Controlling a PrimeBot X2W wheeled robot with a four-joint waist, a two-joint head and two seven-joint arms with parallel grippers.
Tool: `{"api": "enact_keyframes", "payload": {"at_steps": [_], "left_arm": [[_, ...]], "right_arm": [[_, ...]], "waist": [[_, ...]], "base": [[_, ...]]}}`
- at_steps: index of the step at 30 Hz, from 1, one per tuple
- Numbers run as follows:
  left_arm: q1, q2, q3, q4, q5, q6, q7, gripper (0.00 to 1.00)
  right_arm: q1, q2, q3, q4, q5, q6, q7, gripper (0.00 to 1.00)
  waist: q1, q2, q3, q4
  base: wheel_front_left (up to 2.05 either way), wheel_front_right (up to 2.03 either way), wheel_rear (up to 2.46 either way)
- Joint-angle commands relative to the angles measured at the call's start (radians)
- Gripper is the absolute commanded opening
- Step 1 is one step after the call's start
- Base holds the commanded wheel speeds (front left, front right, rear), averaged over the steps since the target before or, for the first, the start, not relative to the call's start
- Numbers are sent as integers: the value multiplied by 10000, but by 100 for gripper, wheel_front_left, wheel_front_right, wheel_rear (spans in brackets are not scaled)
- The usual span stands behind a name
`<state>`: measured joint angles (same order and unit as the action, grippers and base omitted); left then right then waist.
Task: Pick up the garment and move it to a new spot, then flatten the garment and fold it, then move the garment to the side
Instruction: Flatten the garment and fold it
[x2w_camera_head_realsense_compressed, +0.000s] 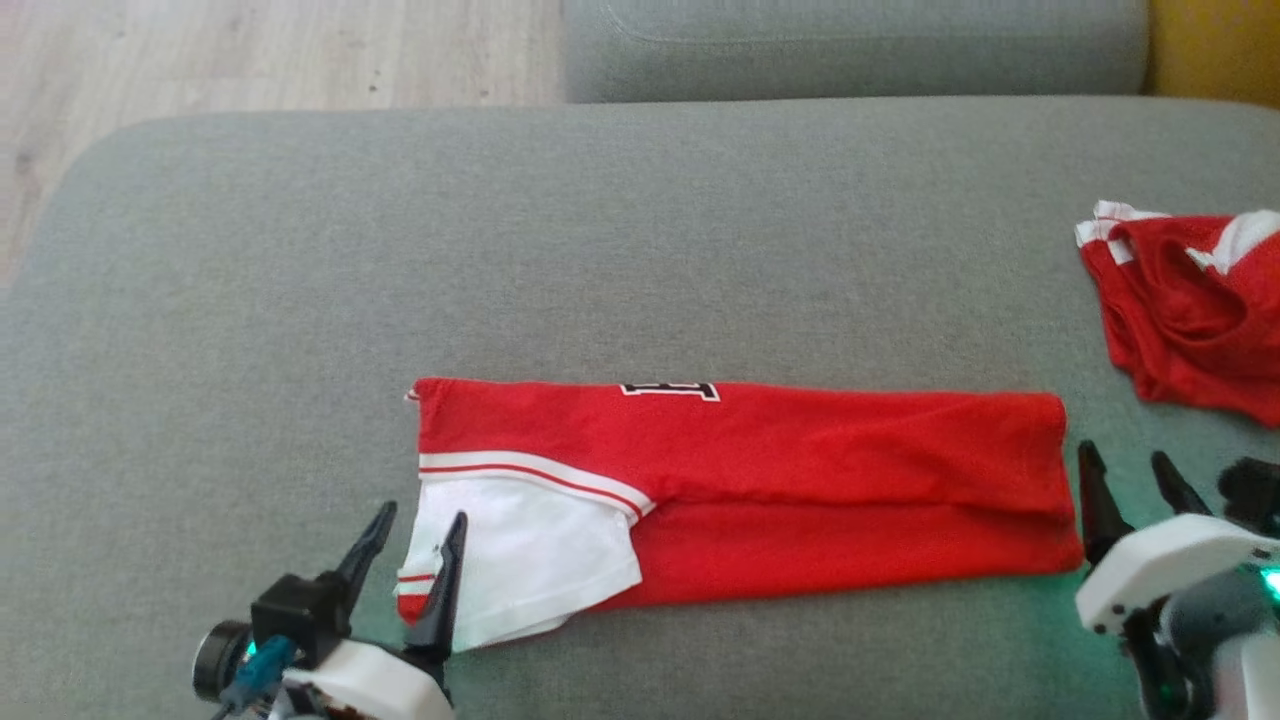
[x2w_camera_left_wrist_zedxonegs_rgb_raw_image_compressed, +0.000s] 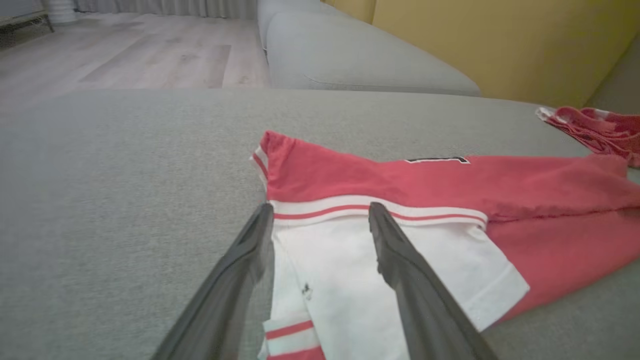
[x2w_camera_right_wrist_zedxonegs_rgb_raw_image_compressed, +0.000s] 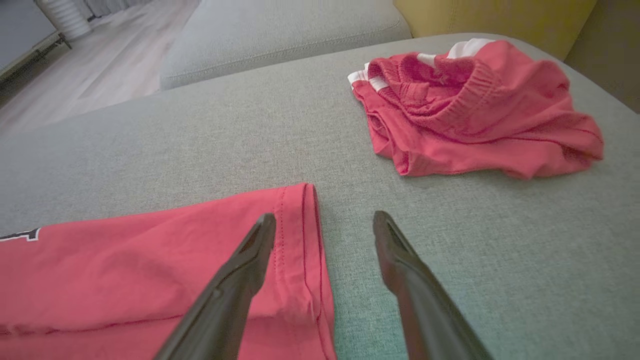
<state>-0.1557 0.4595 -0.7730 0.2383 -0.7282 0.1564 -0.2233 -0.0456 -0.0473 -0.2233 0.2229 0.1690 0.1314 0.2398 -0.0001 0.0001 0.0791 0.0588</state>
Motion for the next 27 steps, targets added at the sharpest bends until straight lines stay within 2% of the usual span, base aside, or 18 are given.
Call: {"api": "enact_keyframes", "payload": {"at_steps": [1,6,12,19,27], "left_arm": [[-212,146,519,-269,54,127,-191,100],[96,58,990,-571,137,596,-324,100],[290,0,1620,-968,202,1011,-368,100],[495,-267,1689,-1245,388,1148,-379,100],[718,-453,1750,-1269,402,1150,-382,100]], "right_arm": [[-129,-64,143,-469,109,-7,-146,100],[94,-35,-19,-719,253,-7,-53,100],[-433,-32,-70,-82,99,-7,-20,100],[-843,-31,-521,1469,-302,-7,-136,100],[-878,-30,-744,2736,-411,-7,-76,100]], "waist": [[1,-1,-95,100],[1,-1,-179,330],[1,-1,-73,660],[1,-1,20,1202],[1,-1,-53,1354]], "base": [[0,0,0],[0,0,0],[0,0,0],[0,0,0],[0,0,0]]}}
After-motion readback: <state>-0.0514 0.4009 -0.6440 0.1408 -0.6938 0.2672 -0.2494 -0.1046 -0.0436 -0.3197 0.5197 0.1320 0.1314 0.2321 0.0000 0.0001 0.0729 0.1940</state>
